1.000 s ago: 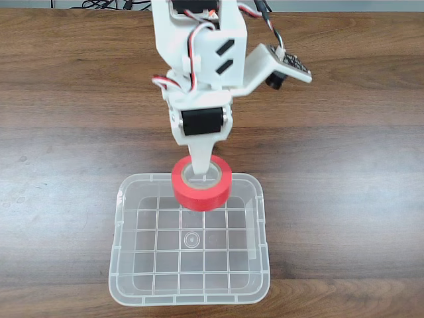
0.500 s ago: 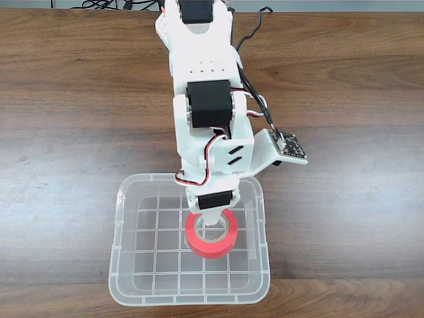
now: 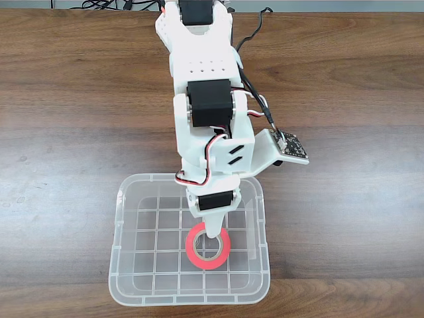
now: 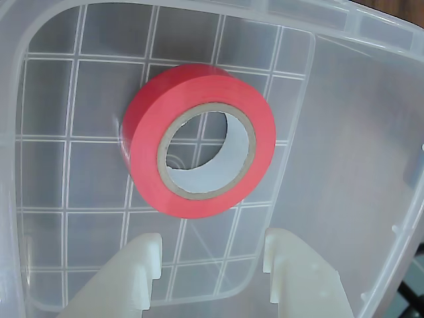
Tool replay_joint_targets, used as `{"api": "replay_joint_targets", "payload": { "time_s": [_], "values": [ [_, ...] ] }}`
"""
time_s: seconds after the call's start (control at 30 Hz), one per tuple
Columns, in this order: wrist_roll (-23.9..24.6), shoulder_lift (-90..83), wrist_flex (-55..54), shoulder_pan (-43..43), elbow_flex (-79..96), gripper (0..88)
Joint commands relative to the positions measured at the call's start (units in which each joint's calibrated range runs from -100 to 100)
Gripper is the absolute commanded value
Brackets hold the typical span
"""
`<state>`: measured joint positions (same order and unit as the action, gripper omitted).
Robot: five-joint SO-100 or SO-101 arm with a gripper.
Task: Grab the tape and place it in the box.
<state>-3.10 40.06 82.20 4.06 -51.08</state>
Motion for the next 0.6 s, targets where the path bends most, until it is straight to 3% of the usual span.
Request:
{"api": "replay_joint_targets", "payload": {
  "time_s": [0.0, 0.37, 0.57],
  "values": [
    [0.0, -2.7, -1.0, -0.4, -4.6, 14.9],
    [0.0, -3.6, 1.5, -1.2, -4.7, 14.7],
    [0.2, -10.1, 7.3, -2.8, -5.5, 1.1]
  ]
}}
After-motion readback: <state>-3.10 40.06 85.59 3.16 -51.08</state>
